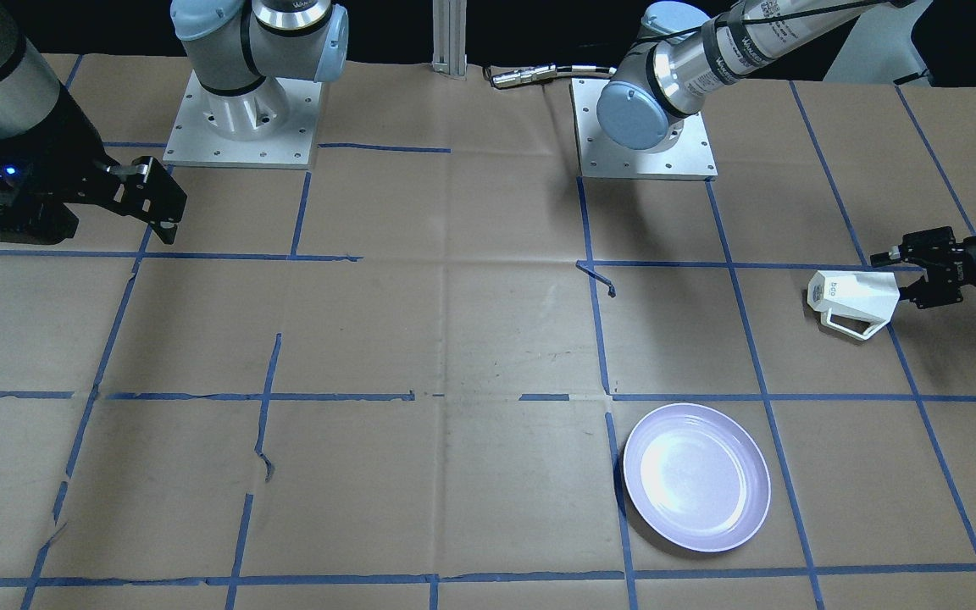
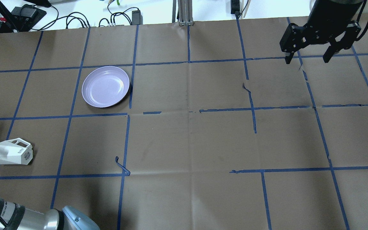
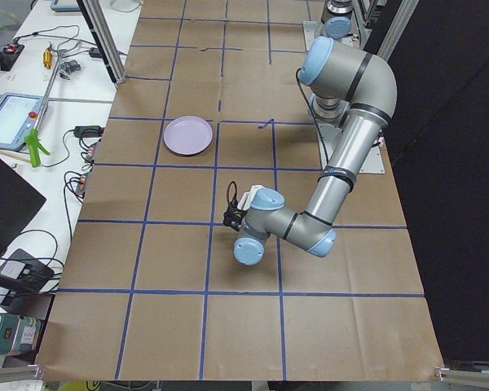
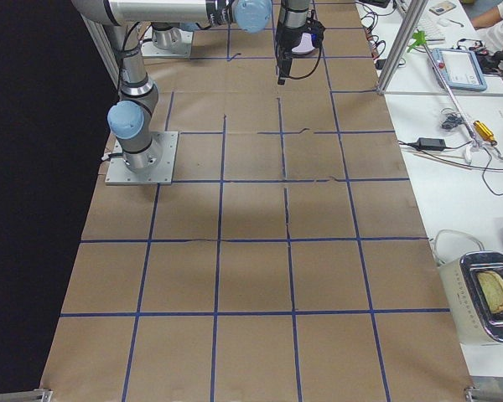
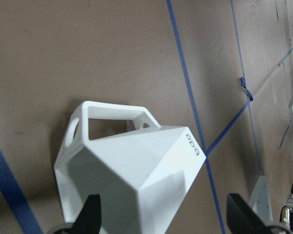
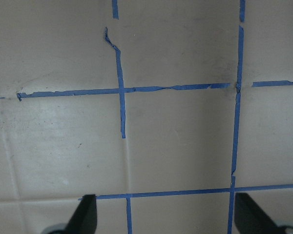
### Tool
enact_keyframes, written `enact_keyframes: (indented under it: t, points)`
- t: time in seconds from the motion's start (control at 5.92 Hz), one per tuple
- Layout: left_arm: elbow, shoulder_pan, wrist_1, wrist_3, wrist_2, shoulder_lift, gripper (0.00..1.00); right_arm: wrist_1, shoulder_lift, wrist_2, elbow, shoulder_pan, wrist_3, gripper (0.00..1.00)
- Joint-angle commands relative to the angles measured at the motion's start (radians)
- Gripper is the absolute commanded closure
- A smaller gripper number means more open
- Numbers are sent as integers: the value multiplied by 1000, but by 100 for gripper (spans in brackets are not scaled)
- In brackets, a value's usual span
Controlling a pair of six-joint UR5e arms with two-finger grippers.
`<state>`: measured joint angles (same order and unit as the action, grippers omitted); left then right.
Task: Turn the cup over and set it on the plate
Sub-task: 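Close the left gripper on the white cup's rim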
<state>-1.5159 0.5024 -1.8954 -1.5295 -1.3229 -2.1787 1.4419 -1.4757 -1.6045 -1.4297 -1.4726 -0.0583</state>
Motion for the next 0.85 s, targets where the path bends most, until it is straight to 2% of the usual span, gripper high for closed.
enact_keyframes:
  t: [0.0, 0.17, 0.34, 0.68]
  points:
    - [-4, 1, -8, -4, 2, 7, 62, 0, 0, 0, 0, 0, 0, 0]
    - [3, 2, -51, 5, 33, 13, 94, 0, 0, 0, 0, 0, 0, 0]
    - [16, 7, -82, 12, 40, 20, 100, 0, 0, 0, 0, 0, 0, 0]
    - [17, 8, -145, 47, 115, 92, 100, 0, 0, 0, 0, 0, 0, 0]
